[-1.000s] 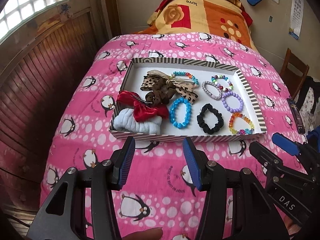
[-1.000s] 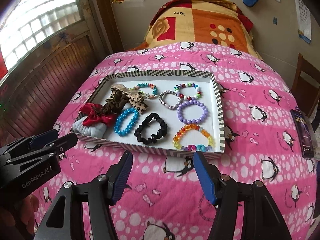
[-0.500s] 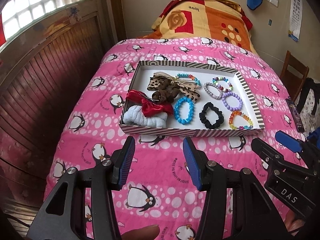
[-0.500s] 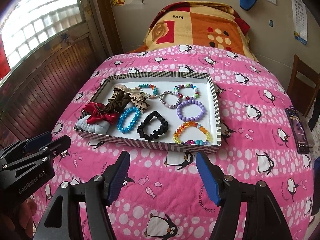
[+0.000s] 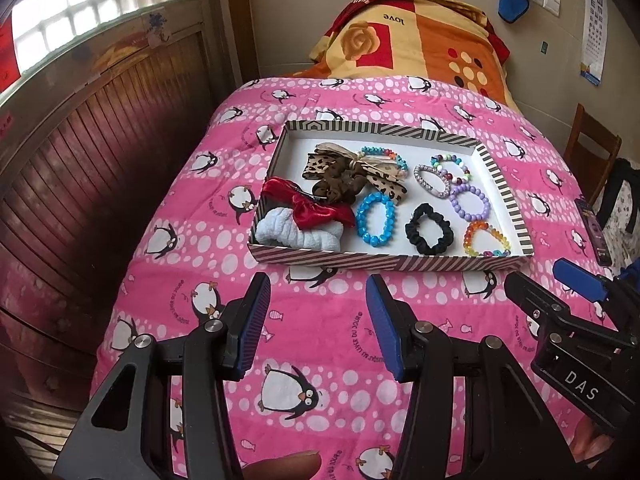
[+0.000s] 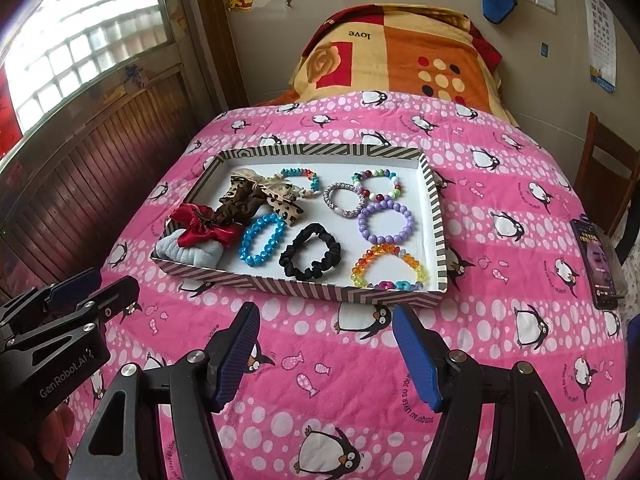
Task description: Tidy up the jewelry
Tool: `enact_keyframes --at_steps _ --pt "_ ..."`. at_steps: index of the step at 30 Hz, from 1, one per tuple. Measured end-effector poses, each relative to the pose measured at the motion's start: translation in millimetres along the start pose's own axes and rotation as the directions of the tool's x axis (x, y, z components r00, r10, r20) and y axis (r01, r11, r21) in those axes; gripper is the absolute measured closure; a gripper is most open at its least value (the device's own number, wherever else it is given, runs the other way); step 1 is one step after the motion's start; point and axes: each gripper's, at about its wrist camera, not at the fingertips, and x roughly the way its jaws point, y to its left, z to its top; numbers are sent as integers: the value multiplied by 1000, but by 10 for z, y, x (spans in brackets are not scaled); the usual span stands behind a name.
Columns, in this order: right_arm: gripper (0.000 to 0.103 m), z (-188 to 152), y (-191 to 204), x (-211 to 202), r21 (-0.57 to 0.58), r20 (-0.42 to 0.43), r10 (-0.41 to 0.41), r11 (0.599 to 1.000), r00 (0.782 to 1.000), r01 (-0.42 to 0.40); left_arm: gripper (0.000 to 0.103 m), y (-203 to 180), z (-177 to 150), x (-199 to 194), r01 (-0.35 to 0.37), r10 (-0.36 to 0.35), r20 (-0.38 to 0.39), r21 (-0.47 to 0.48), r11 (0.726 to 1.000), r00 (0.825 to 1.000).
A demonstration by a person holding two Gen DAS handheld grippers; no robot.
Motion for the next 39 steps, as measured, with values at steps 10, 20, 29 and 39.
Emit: enact_keyframes --at_steps 10,20,29,39 --pt "36 32 18 31 -2 0 -3 1000 1000 3 54 0 0 12 0 0 -3 -2 1000 1000" --pt "36 73 40 87 -13 -12 -6 1000 1000 6 54 7 2 54 -5 5 -11 4 1000 1000" --pt "36 104 68 131 -21 -21 -5 1000 1000 4 54 27 15 88 -3 3 -16 5 1000 1000" --pt "36 105 87 162 -22 -31 -1 1000 1000 0 54 50 30 142 -6 6 -25 0 1000 1000"
